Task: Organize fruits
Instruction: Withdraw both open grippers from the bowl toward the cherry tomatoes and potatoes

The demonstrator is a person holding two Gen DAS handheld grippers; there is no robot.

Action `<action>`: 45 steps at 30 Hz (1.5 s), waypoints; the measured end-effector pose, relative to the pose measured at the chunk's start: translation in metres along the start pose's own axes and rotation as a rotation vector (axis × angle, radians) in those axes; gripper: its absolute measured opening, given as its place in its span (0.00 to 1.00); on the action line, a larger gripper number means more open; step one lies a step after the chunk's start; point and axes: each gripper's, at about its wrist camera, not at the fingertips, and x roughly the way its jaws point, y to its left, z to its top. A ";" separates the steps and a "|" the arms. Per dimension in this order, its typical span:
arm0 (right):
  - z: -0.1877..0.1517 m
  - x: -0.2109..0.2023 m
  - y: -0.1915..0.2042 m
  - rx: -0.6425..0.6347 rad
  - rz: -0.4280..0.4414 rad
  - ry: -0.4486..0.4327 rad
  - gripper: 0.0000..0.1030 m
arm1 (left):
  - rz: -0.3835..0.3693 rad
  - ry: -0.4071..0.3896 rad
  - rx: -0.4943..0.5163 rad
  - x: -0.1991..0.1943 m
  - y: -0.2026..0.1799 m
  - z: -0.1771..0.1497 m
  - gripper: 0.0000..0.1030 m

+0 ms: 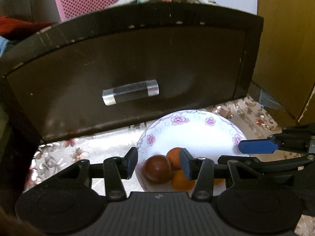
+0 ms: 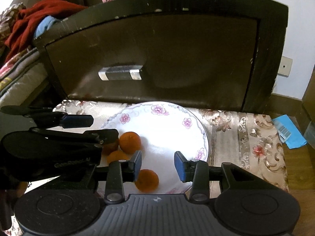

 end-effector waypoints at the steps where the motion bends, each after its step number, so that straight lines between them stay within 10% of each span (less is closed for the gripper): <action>1: 0.000 -0.004 0.001 -0.002 0.001 -0.004 0.32 | 0.003 -0.003 0.001 -0.005 0.001 0.000 0.52; 34: -0.074 -0.122 0.061 -0.036 0.104 0.016 0.41 | 0.051 0.022 0.011 -0.171 -0.007 -0.099 0.53; 45: -0.085 -0.089 0.075 -0.114 0.122 0.108 0.41 | 0.000 0.092 -0.012 -0.121 0.007 -0.112 0.53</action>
